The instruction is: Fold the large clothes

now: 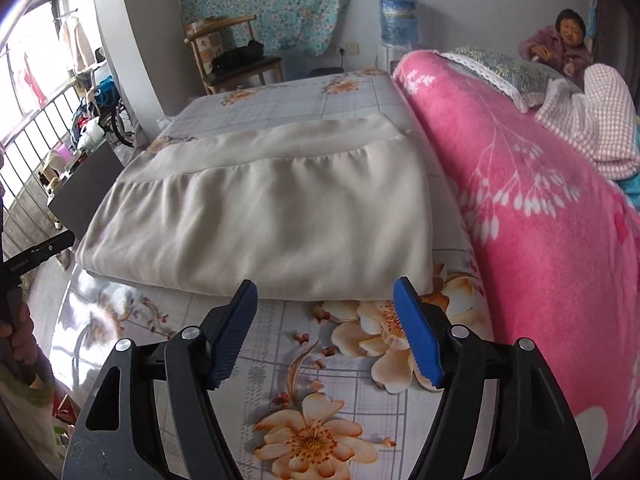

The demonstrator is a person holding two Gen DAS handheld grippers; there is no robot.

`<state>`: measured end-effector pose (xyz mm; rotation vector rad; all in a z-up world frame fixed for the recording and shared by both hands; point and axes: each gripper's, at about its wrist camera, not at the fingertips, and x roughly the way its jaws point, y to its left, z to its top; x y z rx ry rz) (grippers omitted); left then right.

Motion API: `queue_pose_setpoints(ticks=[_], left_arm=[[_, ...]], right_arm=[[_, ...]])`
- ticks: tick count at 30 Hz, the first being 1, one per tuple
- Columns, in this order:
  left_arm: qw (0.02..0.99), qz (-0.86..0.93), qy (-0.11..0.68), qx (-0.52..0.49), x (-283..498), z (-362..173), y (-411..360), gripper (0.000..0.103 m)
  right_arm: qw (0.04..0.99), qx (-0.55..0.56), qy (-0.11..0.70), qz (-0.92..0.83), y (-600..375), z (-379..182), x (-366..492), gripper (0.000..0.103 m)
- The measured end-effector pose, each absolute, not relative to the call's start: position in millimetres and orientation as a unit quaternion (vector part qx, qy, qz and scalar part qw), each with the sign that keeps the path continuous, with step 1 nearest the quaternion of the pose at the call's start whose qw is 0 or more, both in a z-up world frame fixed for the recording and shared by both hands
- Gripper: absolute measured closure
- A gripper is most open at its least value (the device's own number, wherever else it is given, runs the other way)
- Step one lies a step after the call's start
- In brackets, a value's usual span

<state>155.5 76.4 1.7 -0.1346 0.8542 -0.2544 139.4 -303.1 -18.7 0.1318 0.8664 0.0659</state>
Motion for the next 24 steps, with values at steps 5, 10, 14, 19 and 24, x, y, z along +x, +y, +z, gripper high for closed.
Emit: queue_pose_setpoints(ticks=[5, 10, 14, 19, 24], left_arm=[[0.924, -0.108, 0.365, -0.040, 111, 31, 52, 0.006], [0.939, -0.081, 0.334, -0.012, 86, 53, 30, 0.005], [0.948, -0.036, 0.315, 0.021, 78, 64, 17, 0.005], [0.946, 0.003, 0.320, 0.041, 80, 64, 9, 0.005], [0.924, -0.008, 0.378, 0.052, 96, 45, -1, 0.005]], right_arm=[[0.915, 0.050, 0.397, 0.045, -280, 2, 116, 0.012], [0.925, 0.024, 0.376, 0.042, -257, 21, 104, 0.008], [0.935, 0.002, 0.355, 0.004, -246, 34, 98, 0.008], [0.941, 0.002, 0.336, -0.034, -243, 42, 93, 0.008], [0.935, 0.004, 0.354, -0.030, -237, 35, 97, 0.008]])
